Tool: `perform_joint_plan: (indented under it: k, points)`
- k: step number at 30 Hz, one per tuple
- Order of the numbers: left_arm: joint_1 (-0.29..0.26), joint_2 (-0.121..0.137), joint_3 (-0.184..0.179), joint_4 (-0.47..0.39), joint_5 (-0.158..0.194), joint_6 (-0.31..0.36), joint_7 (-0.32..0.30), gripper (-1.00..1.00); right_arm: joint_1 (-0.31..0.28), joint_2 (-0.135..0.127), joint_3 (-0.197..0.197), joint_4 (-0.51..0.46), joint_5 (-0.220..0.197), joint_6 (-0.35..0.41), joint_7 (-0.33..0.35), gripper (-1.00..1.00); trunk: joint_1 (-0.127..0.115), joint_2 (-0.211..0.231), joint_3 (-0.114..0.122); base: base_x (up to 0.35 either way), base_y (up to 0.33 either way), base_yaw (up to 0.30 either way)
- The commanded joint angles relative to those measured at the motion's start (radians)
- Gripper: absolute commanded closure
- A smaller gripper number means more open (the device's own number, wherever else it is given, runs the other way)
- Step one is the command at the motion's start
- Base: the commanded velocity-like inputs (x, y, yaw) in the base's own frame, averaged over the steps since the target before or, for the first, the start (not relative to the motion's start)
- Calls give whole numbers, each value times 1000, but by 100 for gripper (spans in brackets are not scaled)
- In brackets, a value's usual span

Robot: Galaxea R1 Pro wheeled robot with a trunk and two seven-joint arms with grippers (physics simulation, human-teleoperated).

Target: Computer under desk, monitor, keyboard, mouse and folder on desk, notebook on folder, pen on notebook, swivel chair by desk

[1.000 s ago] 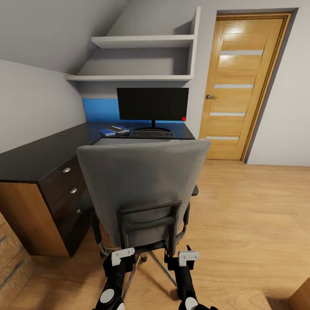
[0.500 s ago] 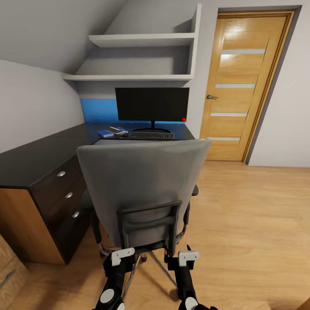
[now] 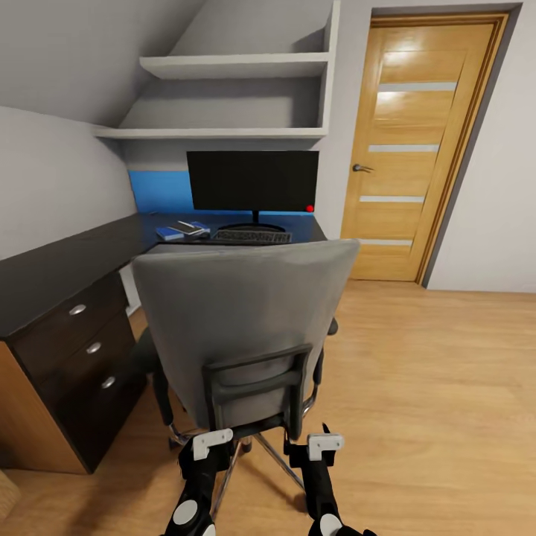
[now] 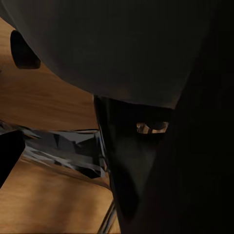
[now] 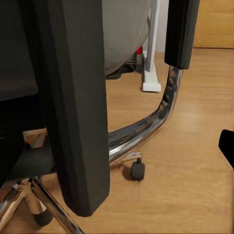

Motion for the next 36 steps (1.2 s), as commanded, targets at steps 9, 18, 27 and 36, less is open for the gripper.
perform_joint_plan:
  k: [9,18,27,36]
  points:
    - [-1,1,-3,0,7,-8,5,-100,-2,-1,5,0,-16,-10,-9,-100,0,0,-1,171,-131,0]
    - [-1,1,-3,0,7,-9,4,-100,-2,0,7,0,-16,-10,-9,-100,0,0,-1,194,-24,0]
    - [-2,1,-3,0,7,-8,2,-100,-2,-1,6,0,-16,-10,-9,-100,0,0,-1,198,154,0]
    - [-1,1,-3,0,7,-8,3,-100,-2,-1,6,0,-16,-10,-9,-100,0,0,-1,142,30,0]
